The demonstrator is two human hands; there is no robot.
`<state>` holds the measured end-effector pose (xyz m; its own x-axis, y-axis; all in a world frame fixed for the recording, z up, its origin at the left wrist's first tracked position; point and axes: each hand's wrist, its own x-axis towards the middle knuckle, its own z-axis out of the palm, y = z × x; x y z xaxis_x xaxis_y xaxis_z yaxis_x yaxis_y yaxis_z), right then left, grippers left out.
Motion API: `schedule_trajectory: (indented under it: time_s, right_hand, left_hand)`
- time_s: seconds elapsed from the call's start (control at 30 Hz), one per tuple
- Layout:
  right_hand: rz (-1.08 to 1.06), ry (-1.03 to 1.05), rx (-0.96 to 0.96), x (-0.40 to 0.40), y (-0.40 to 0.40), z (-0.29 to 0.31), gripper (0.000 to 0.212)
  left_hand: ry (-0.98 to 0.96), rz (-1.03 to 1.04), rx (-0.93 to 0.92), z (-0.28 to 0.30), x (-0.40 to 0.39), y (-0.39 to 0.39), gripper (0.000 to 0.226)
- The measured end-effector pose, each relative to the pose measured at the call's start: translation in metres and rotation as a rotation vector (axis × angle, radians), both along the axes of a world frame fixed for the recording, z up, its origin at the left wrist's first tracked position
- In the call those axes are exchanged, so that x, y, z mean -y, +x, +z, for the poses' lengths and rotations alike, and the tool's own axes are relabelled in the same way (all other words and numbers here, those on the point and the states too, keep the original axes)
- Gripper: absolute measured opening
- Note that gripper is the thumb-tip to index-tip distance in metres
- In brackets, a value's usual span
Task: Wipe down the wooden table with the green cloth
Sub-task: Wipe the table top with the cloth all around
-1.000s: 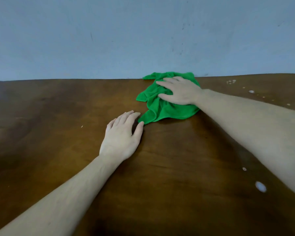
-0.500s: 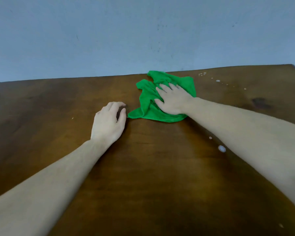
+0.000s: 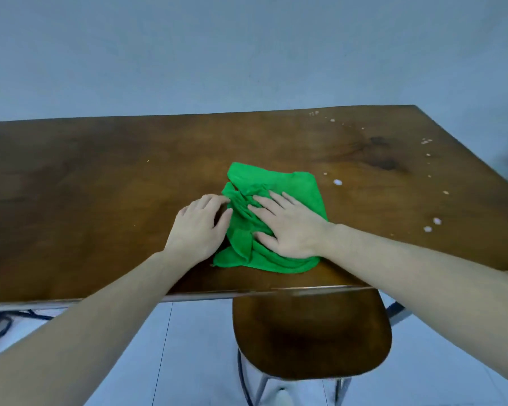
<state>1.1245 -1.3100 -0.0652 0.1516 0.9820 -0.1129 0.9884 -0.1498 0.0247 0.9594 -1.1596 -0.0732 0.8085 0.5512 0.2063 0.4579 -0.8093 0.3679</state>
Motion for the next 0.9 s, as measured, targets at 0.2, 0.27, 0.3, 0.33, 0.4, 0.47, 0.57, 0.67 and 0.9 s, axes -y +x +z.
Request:
schedule_trajectory:
  time_s: [0.2,0.27,0.3,0.33,0.4,0.47,0.57,0.67,0.9]
  right_hand:
    - [0.054,0.066,-0.006,0.06,-0.058,-0.001,0.081]
    - [0.069,0.085,0.013,0.076,-0.066,-0.003,0.083]
    - [0.068,0.105,0.01,0.083,-0.066,-0.003,0.078]
    - [0.057,0.123,-0.008,0.089,-0.064,-0.002,0.072]
    - [0.002,0.153,-0.047,0.104,-0.055,0.002,0.062]
    - [-0.081,0.198,-0.078,0.118,-0.044,-0.001,0.064]
    - [-0.202,0.223,-0.084,0.128,-0.034,-0.004,0.059]
    - [-0.272,0.156,-0.093,0.118,-0.037,-0.006,0.063]
    - [-0.214,0.023,-0.055,0.073,0.016,-0.004,0.075]
  left_hand:
    - [-0.008,-0.049,0.005,-0.005,0.04,-0.036,0.035]
    - [0.001,-0.07,-0.007,-0.005,0.049,-0.042,0.034]
    - [0.01,-0.081,-0.004,-0.005,0.053,-0.045,0.033]
    - [0.019,-0.091,0.001,-0.005,0.057,-0.047,0.03]
    - [0.035,-0.111,0.022,-0.005,0.063,-0.05,0.025]
    - [0.032,-0.118,0.027,-0.005,0.068,-0.05,0.024]
    - [0.009,-0.088,0.01,-0.002,0.073,-0.043,0.024]
    - [-0.004,-0.079,-0.001,-0.001,0.072,-0.032,0.026]
    - [-0.02,-0.061,-0.022,0.001,0.054,0.027,0.031]
